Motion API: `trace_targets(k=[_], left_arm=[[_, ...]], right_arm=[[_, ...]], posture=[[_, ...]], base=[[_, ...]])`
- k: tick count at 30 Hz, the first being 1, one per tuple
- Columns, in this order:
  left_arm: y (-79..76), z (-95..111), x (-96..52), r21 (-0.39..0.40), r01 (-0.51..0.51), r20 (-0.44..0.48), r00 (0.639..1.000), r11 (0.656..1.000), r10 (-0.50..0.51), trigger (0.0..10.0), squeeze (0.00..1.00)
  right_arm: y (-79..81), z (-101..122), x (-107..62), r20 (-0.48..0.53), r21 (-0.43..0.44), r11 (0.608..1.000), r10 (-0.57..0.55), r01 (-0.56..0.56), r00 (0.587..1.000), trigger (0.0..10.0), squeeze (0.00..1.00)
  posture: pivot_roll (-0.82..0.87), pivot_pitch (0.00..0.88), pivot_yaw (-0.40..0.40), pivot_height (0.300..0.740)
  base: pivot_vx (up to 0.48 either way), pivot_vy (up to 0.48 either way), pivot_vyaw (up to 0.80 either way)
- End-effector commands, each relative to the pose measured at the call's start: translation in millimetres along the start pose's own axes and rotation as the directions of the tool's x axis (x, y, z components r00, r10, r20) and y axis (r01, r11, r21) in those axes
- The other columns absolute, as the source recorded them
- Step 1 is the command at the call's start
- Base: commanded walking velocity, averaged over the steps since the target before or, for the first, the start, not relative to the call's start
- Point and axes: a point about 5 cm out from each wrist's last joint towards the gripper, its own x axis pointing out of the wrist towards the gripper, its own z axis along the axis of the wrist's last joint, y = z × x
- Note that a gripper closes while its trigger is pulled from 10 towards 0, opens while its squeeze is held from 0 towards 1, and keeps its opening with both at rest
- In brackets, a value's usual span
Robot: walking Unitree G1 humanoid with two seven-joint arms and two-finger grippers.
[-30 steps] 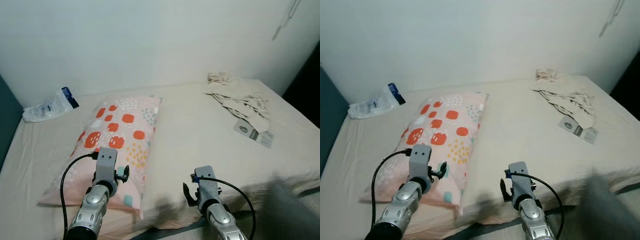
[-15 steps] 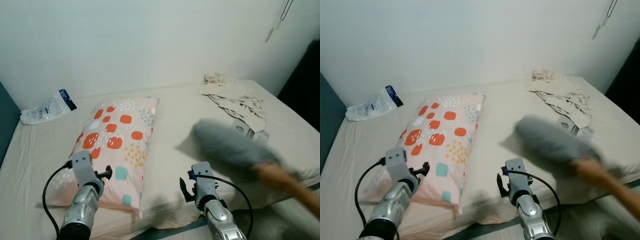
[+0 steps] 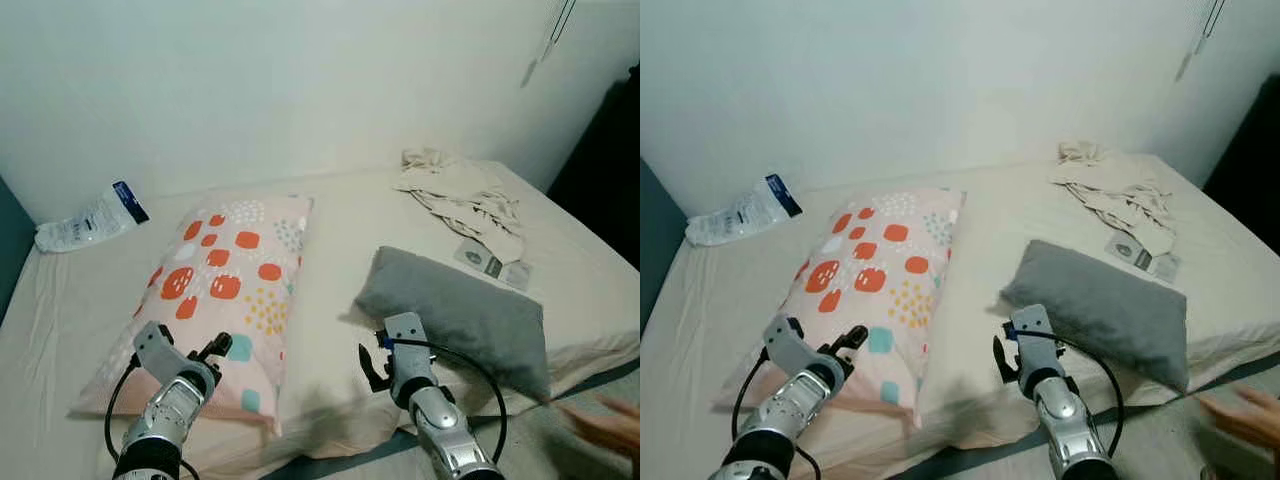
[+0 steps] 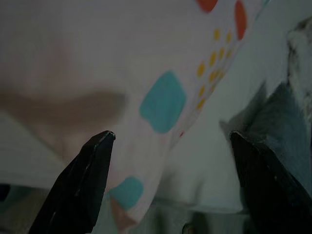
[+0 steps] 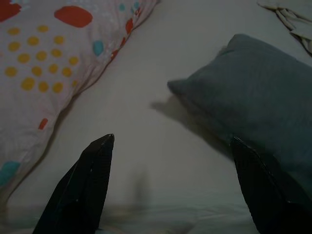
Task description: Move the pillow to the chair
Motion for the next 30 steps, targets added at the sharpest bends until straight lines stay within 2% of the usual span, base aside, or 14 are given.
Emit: trace_targets(k=[1, 3, 4, 6, 10, 12, 13, 14, 16, 17, 21, 24, 28, 30], left_arm=[[5.2, 0, 0.1, 0.035, -0.018, -0.007, 1.0, 0.999, 0.019, 10.0, 1.0], [5.6, 0, 0.3, 0.045, -0.021, -0.011, 1.0, 0.999, 0.022, 10.0, 1.0], [11.5, 2, 0.2, 0.118, -0.077, 0.007, 0.997, 0.99, 0.077, 10.0, 1.0], [14.0, 4, 0.0, 0.142, -0.104, 0.021, 0.995, 0.984, 0.102, 10.0, 1.0], [14.8, 12, 0.1, 0.121, -0.131, 0.076, 0.99, 0.984, 0.123, 10.0, 1.0], [14.8, 12, 0.1, 0.121, -0.131, 0.076, 0.99, 0.984, 0.123, 10.0, 1.0], [13.4, 13, 0.8, 0.12, -0.13, 0.085, 0.989, 0.984, 0.12, 10.0, 0.76], [9.3, 14, 2.2, 0.117, -0.11, 0.091, 0.991, 0.987, 0.1, 10.0, 0.0], [-5.0, 16, 4.8, 0.106, -0.027, 0.116, 0.993, 0.994, 0.015, 10.0, 0.0], [-5.0, 16, 4.8, 0.106, -0.027, 0.116, 0.993, 0.994, 0.015, 10.0, 0.0], [-25.4, 25, 4.8, 0.213, 0.033, 0.2, 0.977, 0.976, -0.077, 10.0, 0.0], [-31.0, 27, 3.2, 0.255, 0.044, 0.234, 0.967, 0.966, -0.105, 10.0, 0.0], [-27.4, 26, 2.3, 0.167, 0.029, 0.231, 0.971, 0.985, -0.068, 10.0, 0.0], [-24.2, 26, 1.7, 0.167, 0.012, 0.235, 0.971, 0.986, -0.052, 10.0, 0.0]], right_arm=[[-3.2, 0, 0.1, 0.002, 0.017, 1.0, -0.003, 0.003, 1.0, 10.0, 0.0], [-4.0, 1, 0.4, 0.004, 0.017, 1.0, -0.002, 0.002, 1.0, 10.0, 0.0], [-6.0, 4, 2.0, 0.008, 0.013, 1.0, 0.007, -0.007, 1.0, 10.0, 0.0], [-6.8, 5, 2.5, 0.01, 0.012, 1.0, 0.012, -0.012, 1.0, 10.0, 0.0], [-10.5, 11, 4.1, 0.027, 0.03, 0.999, 0.024, -0.025, 0.999, 10.0, 0.0], [-10.5, 11, 4.1, 0.027, 0.03, 0.999, 0.024, -0.025, 0.999, 10.0, 0.0], [-10.5, 13, 5.1, 0.032, 0.037, 0.999, 0.032, -0.033, 0.999, 10.0, 0.0], [-10.2, 16, 6.7, 0.04, 0.044, 0.998, 0.044, -0.045, 0.998, 10.0, 0.0], [-11.0, 26, 10.3, 0.07, 0.06, 0.996, 0.06, -0.064, 0.996, 10.0, 0.0], [-11.0, 26, 10.3, 0.07, 0.06, 0.996, 0.06, -0.064, 0.996, 10.0, 0.0], [-10.0, 45, 14.8, 0.134, 0.097, 0.992, 0.063, -0.076, 0.989, 10.0, 0.0], [-5.4, 59, 15.2, 0.199, 0.118, 0.988, 0.079, -0.104, 0.977, 10.0, 0.0], [0.4, 60, 15.6, 0.193, 0.103, 0.987, 0.105, -0.126, 0.976, 10.0, 0.0], [2.1, 60, 15.1, 0.2, 0.115, 0.983, 0.116, -0.141, 0.973, 10.0, 0.0]], posture=[[-0.07, 0.125, -0.019, 0.74], [-0.07, 0.125, -0.019, 0.74], [-0.08, 0.183, -0.021, 0.74], [-0.08, 0.193, -0.021, 0.74], [-0.09, 0.293, -0.028, 0.74], [-0.09, 0.293, -0.028, 0.74], [-0.09, 0.313, -0.027, 0.74], [-0.09, 0.349, -0.021, 0.74], [-0.09, 0.36, -0.016, 0.74], [-0.09, 0.36, -0.016, 0.74], [-0.09, 0.344, -0.004, 0.74], [-0.08, 0.31, -0.001, 0.74], [-0.07, 0.277, -0.005, 0.74], [-0.07, 0.267, -0.007, 0.735]], base=[[0.0, 0.0, 0.0], [0.0, 0.0, 0.0], [0.0, 0.0, 0.0], [0.0, 0.0, 0.0], [0.0, 0.0, 0.0], [0.0, 0.0, 0.0], [0.0, 0.0, 0.0], [0.0, 0.0, 0.0], [0.0, 0.0, 0.0], [0.0, 0.0, 0.0], [0.0, 0.0, 0.0], [0.0, 0.0, 0.0], [0.0, 0.0, 0.0], [0.0, 0.0, 0.0]])
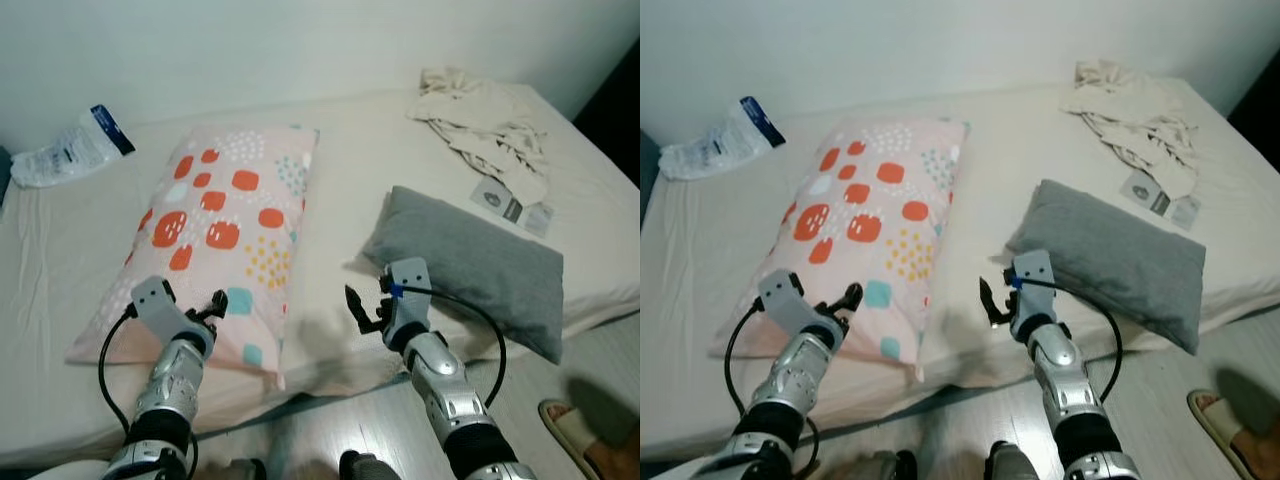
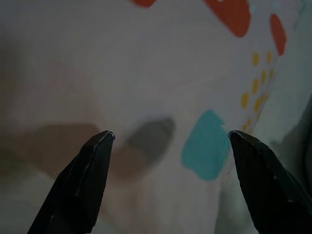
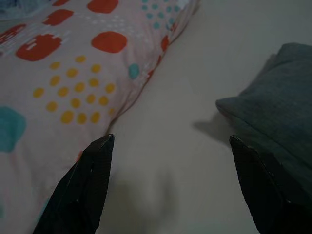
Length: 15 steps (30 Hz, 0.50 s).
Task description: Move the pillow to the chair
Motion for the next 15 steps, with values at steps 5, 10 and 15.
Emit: trace_targets(k=[5, 10, 15], left_arm=[[13.8, -18, -12.9, 0.052, -0.05, -0.023, 0.998, 0.997, 0.052, 10.0, 0.0], [8.1, -21, -15.8, 0.142, -0.009, -0.036, 0.999, 0.99, 0.014, 10.0, 0.0], [6.7, -26, -15.8, 0.173, 0.006, -0.06, 0.998, 0.985, 0.004, 10.0, 0.0]], right_arm=[[1.9, -13, -6.1, -0.039, 0.044, 0.999, 0.014, -0.012, 0.999, 10.0, 0.0], [-1.3, -10, -5.0, -0.028, 0.043, 0.999, -0.003, 0.004, 1.0, 10.0, 0.0], [-2.9, -11, -4.1, -0.036, 0.025, 1.0, 0.0, 0.001, 0.999, 10.0, 0.0]], posture=[[-0.07, 0.221, -0.005, 0.705], [-0.06, 0.197, -0.001, 0.685], [-0.06, 0.169, -0.004, 0.665]], base=[[0.0, 0.0, 0.0], [0.0, 0.0, 0.0], [0.0, 0.0, 0.0]])
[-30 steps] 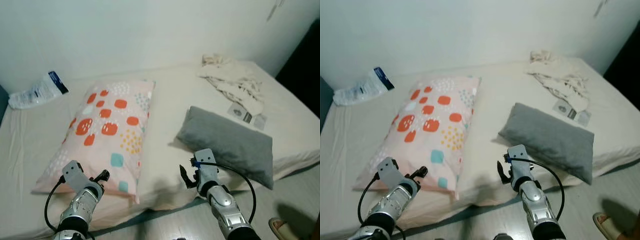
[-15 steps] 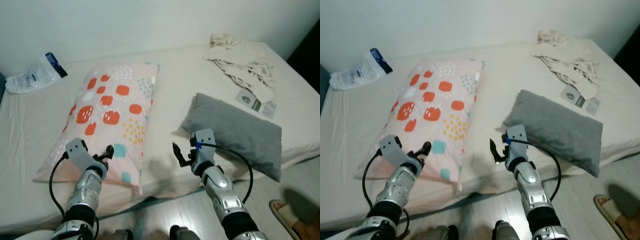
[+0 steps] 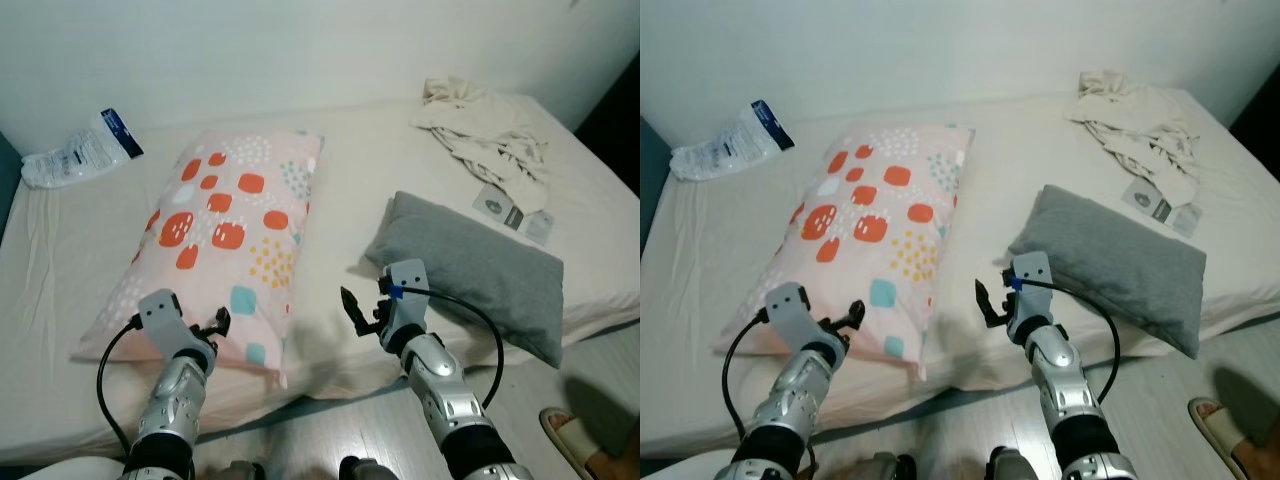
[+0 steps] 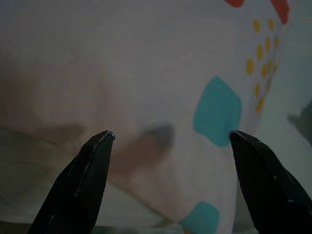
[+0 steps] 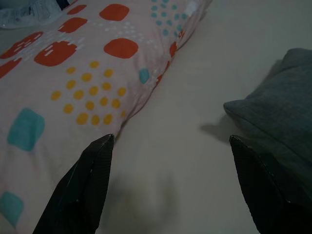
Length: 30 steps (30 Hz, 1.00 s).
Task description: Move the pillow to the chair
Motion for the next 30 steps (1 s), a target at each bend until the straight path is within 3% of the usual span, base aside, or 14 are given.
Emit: trace_targets(k=[1, 12, 22, 30], left_arm=[[3.1, -12.5, -4.1, 0.011, -0.011, -0.042, 0.999, 1.0, 0.012, 10.0, 0.0], [2.3, -10.3, -5.1, 0.041, -0.025, -0.033, 0.999, 0.999, 0.026, 10.0, 0.0], [-1.8, -7.9, -2.7, 0.028, -0.033, -0.035, 0.999, 0.999, 0.034, 10.0, 0.0], [-6.7, -7.7, -2.5, 0.095, 0.007, -0.037, 0.999, 0.995, -0.004, 10.0, 0.0]], right_arm=[[-1.5, -8.9, -3.8, -0.029, -0.002, 1.0, -0.007, 0.007, 1.0, 10.0, 0.0], [-4.2, -12.2, -8.6, -0.022, -0.041, 0.999, -0.021, 0.02, 1.0, 10.0, 0.0], [-3.8, -14.1, -8.2, -0.022, -0.007, 0.999, -0.031, 0.031, 0.999, 10.0, 0.0], [-5.8, -13.3, -8.5, -0.017, -0.032, 0.998, -0.045, 0.045, 0.999, 10.0, 0.0]], posture=[[-0.06, 0.167, -0.005, 0.66], [-0.06, 0.149, -0.008, 0.66], [-0.06, 0.15, 0.001, 0.64], [-0.05, 0.148, -0.001, 0.62]], base=[[0.0, 0.0, 0.0], [0.0, 0.0, 0.0], [0.0, 0.0, 0.0], [0.0, 0.0, 0.0]])
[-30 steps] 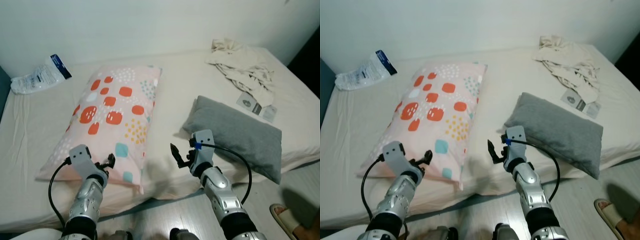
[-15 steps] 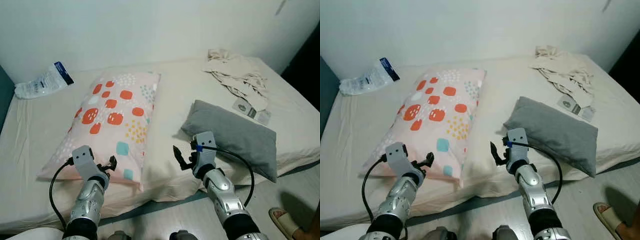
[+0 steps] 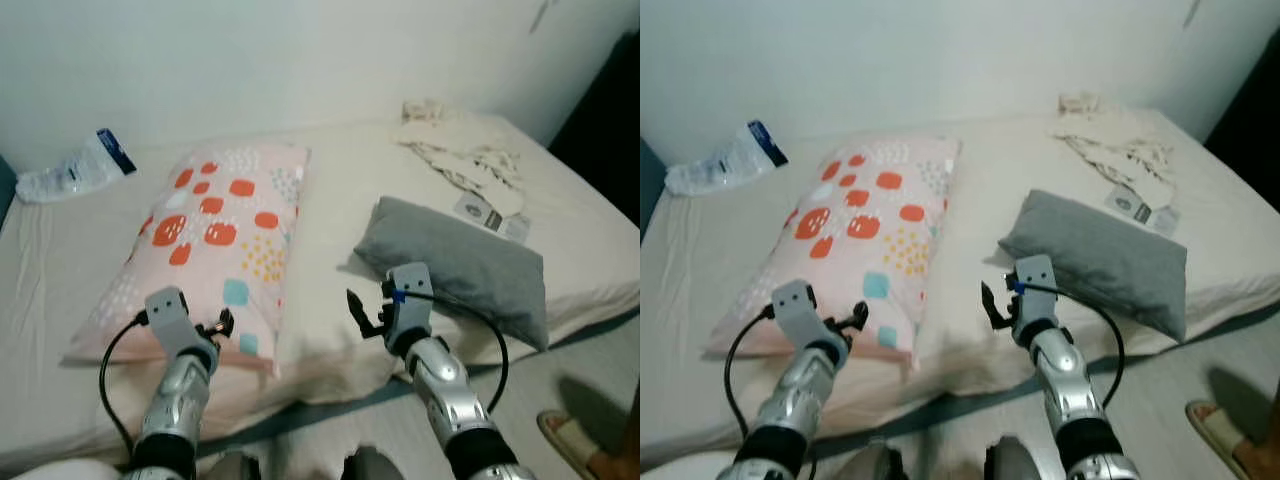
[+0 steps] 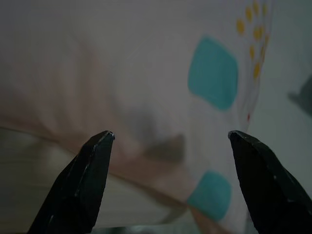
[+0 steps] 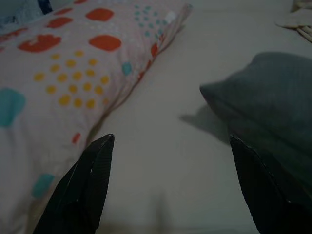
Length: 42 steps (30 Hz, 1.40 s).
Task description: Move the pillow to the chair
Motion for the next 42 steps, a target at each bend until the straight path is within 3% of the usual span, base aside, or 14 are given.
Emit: trace_targets(k=[1, 5, 13, 16, 25, 26, 27, 31, 32, 33, 35, 36, 39, 42], left_arm=[[-0.3, -8, -2.8, 0.03, 0.01, -0.028, 1.0, 0.999, -0.01, 10.0, 0.0], [-0.5, -10, -4.0, 0.023, 0.001, -0.033, 0.999, 1.0, 0.0, 10.0, 0.0], [-5.3, -7, -1.4, -0.173, 0.006, -0.03, 0.999, 0.985, -0.011, 10.0, 0.0], [-4.9, -5, -0.9, -0.208, -0.001, -0.022, 1.0, 0.978, -0.004, 10.0, 0.0], [9.1, 5, -2.4, -0.215, -0.045, 0.019, 0.999, 0.976, 0.05, 10.0, 0.0], [15.2, 13, -2.5, -0.314, -0.062, 0.05, 0.995, 0.948, 0.082, 10.0, 0.0], [18.9, 17, -2.9, -0.36, -0.068, 0.058, 0.994, 0.93, 0.095, 10.0, 0.0], [25.6, 21, -4.0, -0.396, -0.075, 0.062, 0.992, 0.915, 0.108, 10.0, 0.0], [30.9, 23, -5.0, -0.429, -0.079, 0.061, 0.991, 0.9, 0.115, 10.0, 0.0], [44.3, 26, -8.5, -0.505, -0.069, 0.048, 0.993, 0.86, 0.107, 10.0, 0.0], [49.0, 26, -10.9, -0.534, -0.041, 0.043, 0.996, 0.844, 0.075, 10.0, 0.0], [53.9, 23, -14.9, -0.565, 0.004, 0.015, 1.0, 0.825, 0.005, 10.0, 0.0], [56.5, 21, -17.1, -0.568, 0.02, -0.001, 1.0, 0.823, -0.025, 10.0, 0.0], [71.0, 15, -24.0, -0.561, 0.029, -0.038, 0.997, 0.827, -0.061, 10.0, 0.0]], right_arm=[[-1.3, -11, -5.5, -0.039, 0.004, 1.0, -0.011, 0.011, 0.999, 10.0, 0.0], [-0.2, -13, -8.0, -0.04, 0.006, 1.0, -0.002, 0.002, 0.999, 10.0, 0.0], [-3.6, -6, -4.1, -0.024, -0.009, 1.0, -0.009, 0.009, 1.0, 10.0, 0.0], [-5.0, -4, -3.7, -0.019, -0.012, 1.0, -0.008, 0.008, 1.0, 10.0, 0.0], [-2.3, 4, -2.7, 0.015, 0.018, 1.0, 0.017, -0.018, 1.0, 10.0, 0.0], [2.1, 8, -1.9, 0.028, 0.031, 0.998, 0.055, -0.056, 0.998, 10.0, 0.0], [4.3, 9, -1.3, 0.027, 0.029, 0.997, 0.075, -0.076, 0.997, 10.0, 0.0], [8.8, 9, -1.0, 0.023, 0.044, 0.992, 0.121, -0.122, 0.992, 10.0, 0.0], [11.3, 9, -1.8, 0.021, 0.041, 0.988, 0.145, -0.146, 0.989, 10.0, 0.0], [14.9, 7, -3.7, 0.012, 0.034, 0.984, 0.176, -0.177, 0.984, 10.0, 0.0], [15.7, 6, -4.4, 0.007, 0.03, 0.983, 0.18, -0.181, 0.984, 10.0, 0.0], [15.7, 5, -4.9, 0.003, 0.027, 0.984, 0.178, -0.178, 0.984, 10.0, 0.0], [15.6, 5, -5.0, 0.002, 0.028, 0.984, 0.176, -0.176, 0.984, 10.0, 0.0], [15.8, 5, -6.0, -0.004, 0.033, 0.984, 0.178, -0.177, 0.984, 10.0, 0.0]], posture=[[-0.06, 0.144, -0.002, 0.62], [-0.07, 0.138, -0.004, 0.6], [-0.09, 0.152, -0.014, 0.59], [-0.09, 0.157, -0.014, 0.59], [-0.07, 0.179, -0.009, 0.585], [-0.07, 0.181, -0.007, 0.575], [-0.07, 0.18, -0.006, 0.57], [-0.06, 0.183, -0.003, 0.556], [-0.06, 0.182, -0.001, 0.556], [-0.06, 0.18, 0.003, 0.556], [-0.06, 0.179, 0.005, 0.556], [-0.06, 0.18, 0.005, 0.556], [-0.06, 0.18, 0.004, 0.556], [-0.06, 0.177, 0.005, 0.556]], base=[[0.0, 0.0, 0.0], [0.0, 0.0, 0.0], [0.0, 0.0, 0.0], [0.0, 0.0, 0.0], [0.0, 0.0, 0.0], [0.0, 0.0, 0.0], [0.0, 0.0, 0.0], [0.0, 0.0, 0.0], [0.0, 0.0, 0.0], [0.0, 0.0, 0.0], [0.0, 0.0, 0.0], [0.0, 0.0, 0.0], [0.0, 0.0, 0.0], [0.0, 0.0, 0.0]])
